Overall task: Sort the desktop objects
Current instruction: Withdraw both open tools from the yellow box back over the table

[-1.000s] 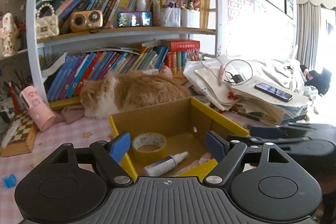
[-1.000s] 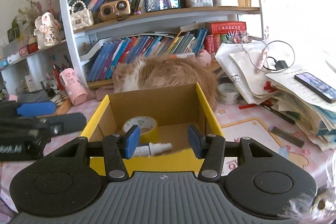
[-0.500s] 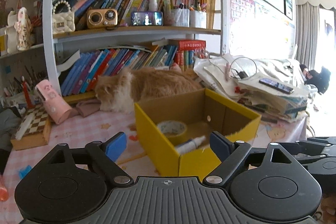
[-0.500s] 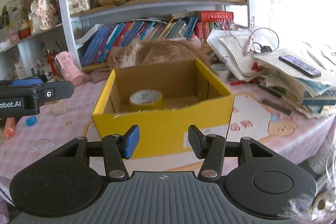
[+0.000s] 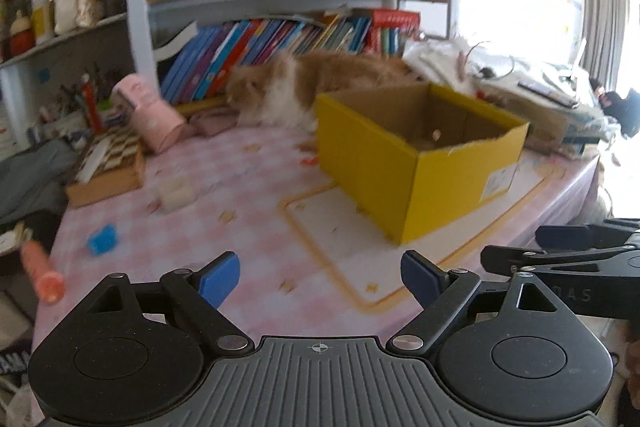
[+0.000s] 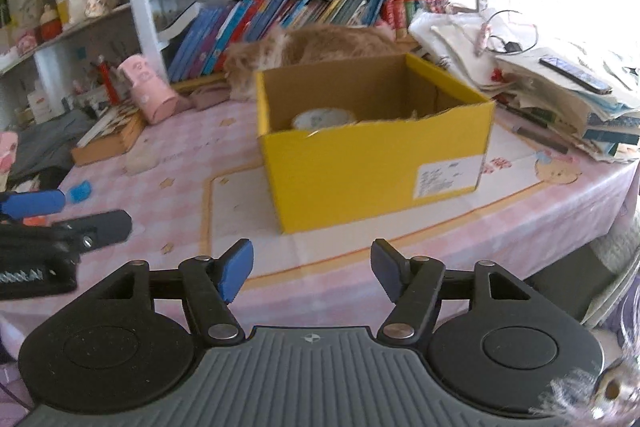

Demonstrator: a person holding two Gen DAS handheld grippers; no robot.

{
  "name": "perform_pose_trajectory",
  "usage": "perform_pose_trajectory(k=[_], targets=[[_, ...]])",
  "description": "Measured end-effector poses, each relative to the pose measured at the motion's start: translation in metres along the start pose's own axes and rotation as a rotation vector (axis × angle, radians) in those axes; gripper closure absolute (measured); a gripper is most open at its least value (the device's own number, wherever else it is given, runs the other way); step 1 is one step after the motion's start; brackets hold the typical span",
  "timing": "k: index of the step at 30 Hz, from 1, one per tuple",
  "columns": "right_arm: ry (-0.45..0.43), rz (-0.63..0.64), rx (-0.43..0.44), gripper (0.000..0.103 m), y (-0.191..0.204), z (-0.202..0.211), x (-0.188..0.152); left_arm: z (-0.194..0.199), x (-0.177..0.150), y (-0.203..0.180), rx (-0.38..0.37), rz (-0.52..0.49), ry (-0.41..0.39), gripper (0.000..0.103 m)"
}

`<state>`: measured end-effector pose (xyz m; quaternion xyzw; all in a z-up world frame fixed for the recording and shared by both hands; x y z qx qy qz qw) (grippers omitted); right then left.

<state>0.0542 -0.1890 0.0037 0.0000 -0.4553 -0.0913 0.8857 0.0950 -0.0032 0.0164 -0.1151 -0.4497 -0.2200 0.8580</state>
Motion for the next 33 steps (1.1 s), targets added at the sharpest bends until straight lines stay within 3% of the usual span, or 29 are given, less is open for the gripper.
perform_pose_trajectory(k=[13,33], targets=[[0.046,0.086,0.069,0.033,0.074,0.006,-0.026,0.034,-0.043,0.055,0.075,0.051,0.048,0.013],[0.026,0.193,0.157,0.032,0.13,0.005,-0.024,0.061,-0.052,0.097,0.165,0.119,0.001,0.013]])
Point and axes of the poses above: each gripper's, at about its wrist camera, not at the fingertips, and z roughly against the way its jaws point, y to its left, x to its top, the point moved 2 cm from there along -z, roughly the way its jaws point, and after that the axes turned 3 degrees about -x, right-handed, at the moved point
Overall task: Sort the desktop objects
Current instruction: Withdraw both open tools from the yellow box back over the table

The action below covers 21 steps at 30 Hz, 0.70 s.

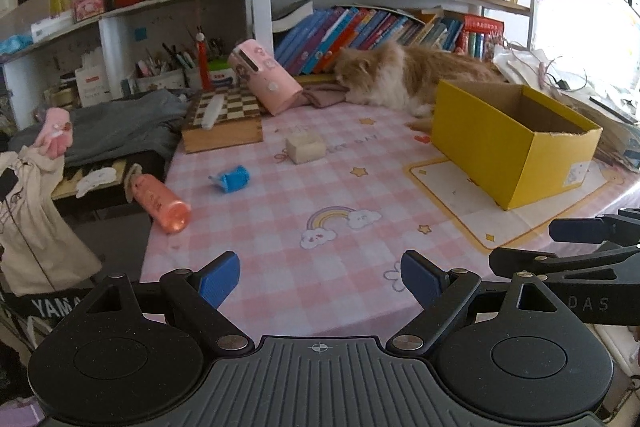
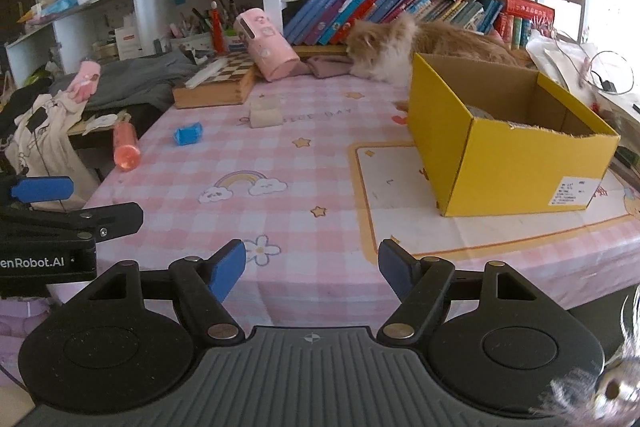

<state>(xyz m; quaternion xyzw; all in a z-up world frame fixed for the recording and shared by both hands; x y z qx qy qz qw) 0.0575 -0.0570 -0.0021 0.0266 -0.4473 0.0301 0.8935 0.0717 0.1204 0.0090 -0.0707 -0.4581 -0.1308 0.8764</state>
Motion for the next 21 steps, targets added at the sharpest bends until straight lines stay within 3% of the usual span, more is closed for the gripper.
perform_pose_trajectory(k=[13,21], targets=[[-0.009,0.007,0.008,0.032,0.006,0.001,0.005,0.001,-0.001,0.003,-0.015,-0.013,0.007,0.013],[-0.009,0.017,0.033,0.032,0.012,-0.006,0.008,0.003,-0.002,0.016,0.001,0.029,0.007,0.013]])
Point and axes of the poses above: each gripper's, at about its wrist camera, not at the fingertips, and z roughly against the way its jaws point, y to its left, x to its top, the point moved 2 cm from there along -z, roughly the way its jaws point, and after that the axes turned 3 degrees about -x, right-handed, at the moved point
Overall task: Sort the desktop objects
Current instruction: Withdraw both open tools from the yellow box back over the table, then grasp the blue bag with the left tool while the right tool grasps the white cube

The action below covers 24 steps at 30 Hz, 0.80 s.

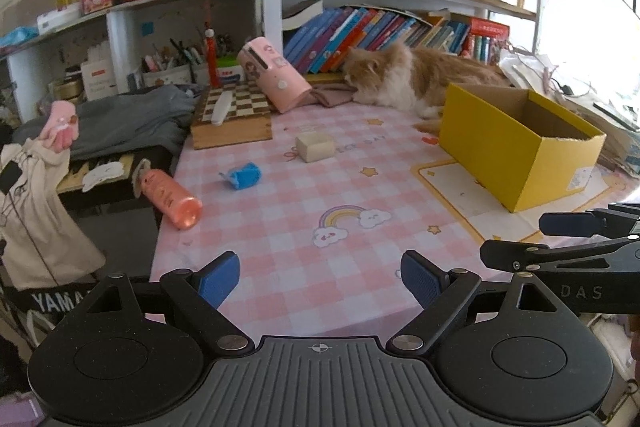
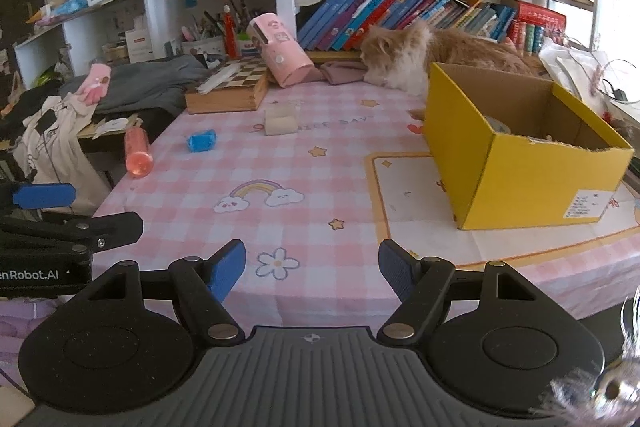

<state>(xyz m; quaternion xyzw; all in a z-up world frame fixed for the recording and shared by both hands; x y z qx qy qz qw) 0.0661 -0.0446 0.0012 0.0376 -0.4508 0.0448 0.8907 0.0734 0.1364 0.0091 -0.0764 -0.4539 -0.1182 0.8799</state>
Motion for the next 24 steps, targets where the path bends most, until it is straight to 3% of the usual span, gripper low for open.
perform_pose_trajectory(k=[12,24], targets=[[0.016,0.056,0.089,0.032,0.014,-0.032,0.016,-0.016,0.005,0.015,0.06,0.049,0.023,0.013],[0.097,0.093,0.144,0.032,0.001,-0.093,0.041,-0.071,0.024,0.024,0.089,0.127,0.093,0.013]])
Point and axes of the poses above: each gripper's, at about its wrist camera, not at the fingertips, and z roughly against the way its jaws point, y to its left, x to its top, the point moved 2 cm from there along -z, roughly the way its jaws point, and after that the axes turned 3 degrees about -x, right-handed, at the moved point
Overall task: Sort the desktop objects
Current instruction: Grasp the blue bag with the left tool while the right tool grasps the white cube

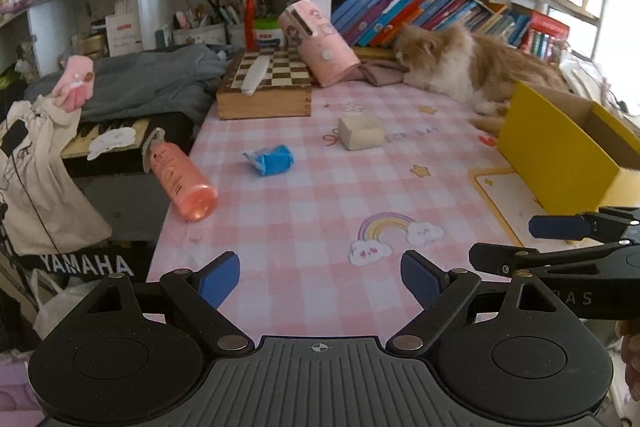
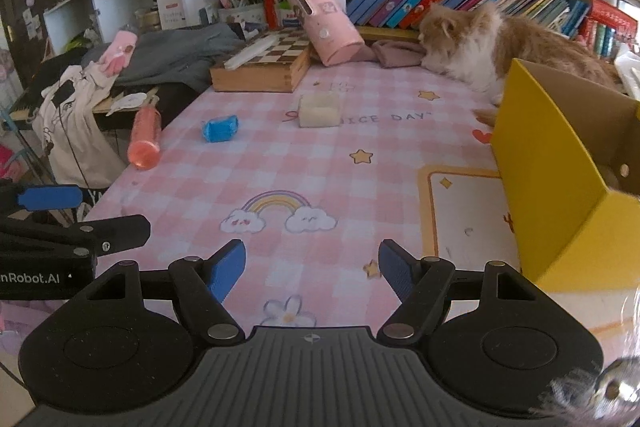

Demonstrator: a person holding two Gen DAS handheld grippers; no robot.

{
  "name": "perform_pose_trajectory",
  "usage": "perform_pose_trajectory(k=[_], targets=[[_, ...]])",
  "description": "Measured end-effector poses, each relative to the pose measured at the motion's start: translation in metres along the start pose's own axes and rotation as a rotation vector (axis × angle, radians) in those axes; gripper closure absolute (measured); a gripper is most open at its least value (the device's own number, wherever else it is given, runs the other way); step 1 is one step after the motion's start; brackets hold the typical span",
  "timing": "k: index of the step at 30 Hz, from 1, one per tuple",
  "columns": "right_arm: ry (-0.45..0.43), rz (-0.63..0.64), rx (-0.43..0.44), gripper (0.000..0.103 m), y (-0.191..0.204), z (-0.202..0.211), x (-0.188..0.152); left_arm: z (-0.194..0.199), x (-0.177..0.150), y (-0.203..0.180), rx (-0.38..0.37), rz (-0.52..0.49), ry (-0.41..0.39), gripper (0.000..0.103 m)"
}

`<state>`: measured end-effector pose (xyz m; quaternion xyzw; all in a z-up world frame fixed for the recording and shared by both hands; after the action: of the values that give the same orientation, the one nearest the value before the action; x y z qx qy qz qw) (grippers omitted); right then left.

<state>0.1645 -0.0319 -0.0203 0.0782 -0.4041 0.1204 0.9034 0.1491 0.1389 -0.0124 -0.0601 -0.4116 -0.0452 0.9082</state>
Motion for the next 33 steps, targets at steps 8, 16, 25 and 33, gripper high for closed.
perform_pose_trajectory(k=[8,16,25,33], targets=[[0.016,0.008,0.044,0.032,-0.017,-0.04,0.029,-0.038,0.028,-0.001,0.064,0.017,0.012,0.013],[0.018,0.001,0.083,0.032,-0.027,-0.079,0.058,-0.074,0.057,0.003,0.124,0.017,-0.006,0.014],[0.028,0.036,0.107,0.032,-0.03,-0.142,0.101,-0.119,0.08,0.012,0.181,0.01,0.018,0.016],[0.052,0.083,0.134,0.032,-0.025,-0.187,0.123,-0.153,0.088,0.023,0.235,0.023,0.096,0.022]])
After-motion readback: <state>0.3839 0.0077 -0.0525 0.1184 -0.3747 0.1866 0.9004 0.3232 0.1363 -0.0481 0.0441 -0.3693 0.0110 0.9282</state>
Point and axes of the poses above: each gripper's, at about its wrist camera, not at the fingertips, and z roughly against the way its jaws point, y to its left, x to its top, the point moved 2 cm from there along -z, roughly the way its jaws point, and after that the axes turned 3 degrees about -x, right-handed, at the moved point
